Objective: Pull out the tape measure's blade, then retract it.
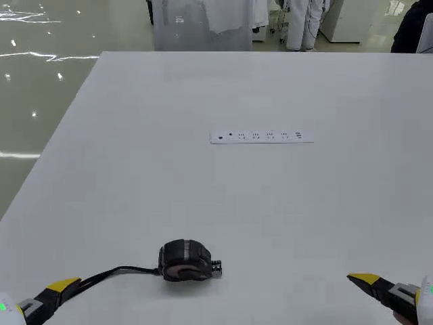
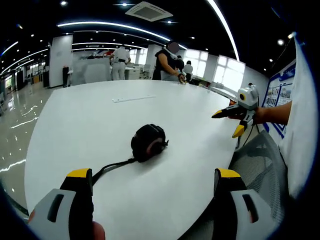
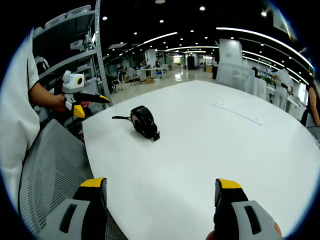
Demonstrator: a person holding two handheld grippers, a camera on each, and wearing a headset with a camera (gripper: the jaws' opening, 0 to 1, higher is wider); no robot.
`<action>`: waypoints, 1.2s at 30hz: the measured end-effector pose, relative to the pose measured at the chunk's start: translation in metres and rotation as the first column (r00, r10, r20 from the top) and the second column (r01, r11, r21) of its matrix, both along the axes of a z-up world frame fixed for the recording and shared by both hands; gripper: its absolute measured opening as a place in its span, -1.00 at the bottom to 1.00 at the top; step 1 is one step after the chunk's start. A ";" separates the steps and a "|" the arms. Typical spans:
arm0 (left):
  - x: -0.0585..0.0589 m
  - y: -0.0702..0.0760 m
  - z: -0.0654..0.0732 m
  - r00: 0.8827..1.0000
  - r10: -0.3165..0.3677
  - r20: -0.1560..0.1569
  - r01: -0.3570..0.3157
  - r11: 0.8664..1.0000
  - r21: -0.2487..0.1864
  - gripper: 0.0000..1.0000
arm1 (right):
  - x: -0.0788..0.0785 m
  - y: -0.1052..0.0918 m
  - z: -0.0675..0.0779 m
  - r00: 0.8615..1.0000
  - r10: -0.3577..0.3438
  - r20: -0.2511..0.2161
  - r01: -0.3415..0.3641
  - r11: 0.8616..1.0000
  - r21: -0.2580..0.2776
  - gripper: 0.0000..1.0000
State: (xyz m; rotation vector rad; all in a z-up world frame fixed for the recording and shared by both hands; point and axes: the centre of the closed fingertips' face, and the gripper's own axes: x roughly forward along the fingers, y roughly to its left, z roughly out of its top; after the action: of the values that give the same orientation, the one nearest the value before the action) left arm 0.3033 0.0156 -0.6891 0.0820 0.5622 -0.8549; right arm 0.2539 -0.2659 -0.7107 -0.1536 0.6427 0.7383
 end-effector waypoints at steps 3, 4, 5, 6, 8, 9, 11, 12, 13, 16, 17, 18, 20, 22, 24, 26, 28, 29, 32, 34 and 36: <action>-0.001 0.003 0.002 1.000 -0.003 0.012 0.003 1.000 0.001 0.98 | -0.003 -0.006 0.002 1.000 -0.013 0.004 0.013 1.000 0.002 0.80; -0.001 0.003 0.003 1.000 -0.006 0.012 0.006 1.000 -0.002 0.98 | -0.004 -0.007 0.002 1.000 -0.015 0.004 0.015 1.000 0.000 0.80; -0.003 0.002 0.002 1.000 -0.011 0.007 0.011 1.000 0.004 0.98 | -0.004 -0.009 0.002 1.000 -0.019 0.005 0.019 1.000 0.000 0.80; -0.004 0.002 0.002 1.000 -0.017 0.013 0.017 1.000 0.015 0.98 | -0.005 -0.011 0.003 1.000 -0.023 0.003 0.023 1.000 0.000 0.80; -0.005 0.001 0.003 1.000 -0.026 0.016 0.026 1.000 0.013 0.98 | -0.006 -0.014 0.004 1.000 -0.028 0.004 0.028 1.000 -0.001 0.81; -0.005 0.002 0.004 1.000 -0.026 0.017 0.025 1.000 0.014 0.98 | -0.006 -0.015 0.004 1.000 -0.029 0.004 0.029 1.000 -0.001 0.81; -0.006 0.002 0.005 1.000 -0.025 0.015 0.025 1.000 0.009 0.98 | -0.007 -0.017 0.004 1.000 -0.029 0.004 0.029 1.000 -0.005 0.81; -0.006 0.002 0.006 1.000 -0.022 0.017 0.022 1.000 0.001 0.98 | -0.008 -0.018 0.004 1.000 -0.027 0.005 0.027 1.000 -0.011 0.81; -0.005 0.003 0.006 1.000 -0.020 0.024 0.020 1.000 0.004 0.98 | -0.008 -0.019 0.004 1.000 -0.026 0.007 0.026 1.000 -0.015 0.81; -0.004 0.005 0.006 1.000 -0.013 0.026 0.013 1.000 0.002 0.98 | -0.010 -0.020 0.005 1.000 -0.028 0.003 0.028 1.000 -0.010 0.81; -0.004 0.005 0.006 0.999 -0.019 0.031 0.019 1.000 -0.002 0.98 | -0.010 -0.020 0.004 1.000 -0.028 0.002 0.028 1.000 -0.012 0.81; -0.005 0.005 0.005 1.000 -0.018 0.014 0.018 1.000 -0.007 0.98 | -0.011 -0.020 0.004 1.000 -0.025 0.000 0.025 1.000 -0.014 0.81; -0.005 0.007 0.006 1.000 -0.014 0.017 0.014 1.000 -0.012 0.98 | -0.012 -0.020 0.004 1.000 -0.024 -0.001 0.024 1.000 -0.014 0.82; -0.005 0.006 0.006 1.000 -0.016 0.015 0.017 1.000 -0.021 0.98 | -0.012 -0.020 0.003 1.000 -0.023 -0.004 0.023 1.000 -0.015 0.81; -0.007 0.006 0.005 1.000 -0.019 0.008 0.019 0.999 -0.026 0.98 | -0.012 -0.020 0.003 1.000 -0.024 -0.006 0.024 1.000 -0.012 0.81; -0.009 0.005 0.003 1.000 -0.027 -0.006 0.027 0.999 -0.022 0.98 | -0.012 -0.019 0.003 1.000 -0.021 -0.008 0.021 1.000 -0.011 0.80; -0.009 0.006 0.004 1.000 -0.026 0.006 0.026 1.000 -0.017 0.98 | -0.012 -0.018 0.003 1.000 -0.019 -0.008 0.019 1.000 -0.011 0.80; -0.009 0.006 0.004 1.000 -0.025 0.007 0.025 1.000 -0.018 0.98 | -0.012 -0.018 0.003 1.000 -0.018 -0.008 0.017 1.000 -0.014 0.80; -0.010 0.006 0.003 1.000 -0.023 0.007 0.024 1.000 -0.021 0.98 | -0.011 -0.018 0.004 1.000 -0.018 -0.006 0.018 1.000 -0.012 0.79; -0.010 0.007 0.002 1.000 -0.021 0.004 0.021 1.000 -0.017 0.98 | -0.011 -0.018 0.003 1.000 -0.018 -0.007 0.018 1.000 -0.011 0.79; -0.011 0.007 0.002 1.000 -0.023 -0.003 0.023 1.000 -0.020 0.98 | -0.011 -0.019 0.004 1.000 -0.020 -0.004 0.019 1.000 -0.013 0.79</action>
State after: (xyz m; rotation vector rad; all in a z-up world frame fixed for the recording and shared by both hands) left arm 0.2925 0.0228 -0.6869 0.0693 0.5569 -0.8830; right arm 0.2426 -0.2850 -0.7071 -0.1578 0.6524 0.7159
